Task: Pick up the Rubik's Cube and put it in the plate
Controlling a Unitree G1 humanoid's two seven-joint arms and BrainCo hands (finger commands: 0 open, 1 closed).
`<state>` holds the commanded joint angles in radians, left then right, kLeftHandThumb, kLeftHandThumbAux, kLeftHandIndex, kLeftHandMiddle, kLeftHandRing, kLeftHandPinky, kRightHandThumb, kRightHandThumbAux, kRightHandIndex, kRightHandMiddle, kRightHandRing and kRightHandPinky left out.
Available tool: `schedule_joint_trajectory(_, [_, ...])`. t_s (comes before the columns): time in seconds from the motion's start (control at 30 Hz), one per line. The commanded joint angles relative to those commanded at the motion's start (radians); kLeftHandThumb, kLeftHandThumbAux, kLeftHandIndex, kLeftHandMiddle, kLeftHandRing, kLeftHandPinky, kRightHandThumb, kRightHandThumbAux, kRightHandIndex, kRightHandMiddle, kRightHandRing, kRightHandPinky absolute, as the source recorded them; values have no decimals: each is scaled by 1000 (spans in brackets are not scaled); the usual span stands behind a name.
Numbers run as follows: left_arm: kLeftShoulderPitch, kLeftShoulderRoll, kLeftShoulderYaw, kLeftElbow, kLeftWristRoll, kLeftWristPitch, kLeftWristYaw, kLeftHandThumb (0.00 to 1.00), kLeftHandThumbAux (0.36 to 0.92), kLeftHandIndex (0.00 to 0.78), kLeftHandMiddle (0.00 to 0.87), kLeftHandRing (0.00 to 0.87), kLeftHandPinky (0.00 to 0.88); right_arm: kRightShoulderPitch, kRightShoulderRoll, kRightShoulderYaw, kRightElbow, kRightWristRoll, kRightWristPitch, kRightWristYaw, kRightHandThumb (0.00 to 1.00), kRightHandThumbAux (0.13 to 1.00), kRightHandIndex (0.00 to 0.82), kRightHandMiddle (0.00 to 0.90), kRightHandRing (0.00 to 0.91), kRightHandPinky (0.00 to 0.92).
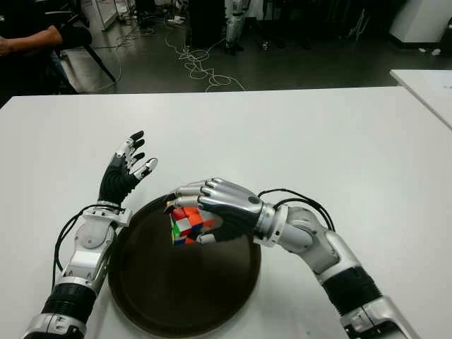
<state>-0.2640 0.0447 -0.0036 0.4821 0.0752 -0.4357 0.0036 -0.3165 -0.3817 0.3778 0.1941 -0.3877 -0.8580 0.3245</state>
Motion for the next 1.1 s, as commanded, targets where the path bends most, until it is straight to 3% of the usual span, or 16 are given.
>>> schedule_joint_trajectory(0.23, [-3,1,-2,7,-2,-5,-6,0,580,28,41,0,0,1,-20,13,-32,55,41,67,668,747,395,195,190,189])
schedule_joint_trajectory(0.27, [-3,1,-1,7,-4,-6,-7,0,584,27,41,0,0,-1,-24,17,-35,67,45,81,439,788,284,169,159,150])
schedule_joint_trajectory(0.33, [-2,0,0,7,-8,-7,-9,0,588,26,41,0,0,-4,-33,24,-45,93,54,112,224,821,181,142,125,107])
schedule_joint_trajectory(0.37, [-2,-1,0,7,-9,-8,-9,0,590,25,41,0,0,-6,-38,27,-49,105,59,128,143,829,136,122,103,81])
schedule_joint_trajectory(0.47, [-2,-2,1,7,-12,-9,-9,0,584,22,38,0,0,-14,-53,37,-61,138,80,181,47,825,62,66,49,33])
schedule_joint_trajectory(0.73, [1,-2,0,2,-12,-12,-8,0,595,25,49,0,0,-25,-78,48,-95,200,148,293,2,772,3,3,2,1])
schedule_joint_trajectory(1.1, [0,1,-1,4,-3,-24,-1,0,639,29,61,12,0,-29,-74,37,-100,240,201,350,0,727,0,0,0,0])
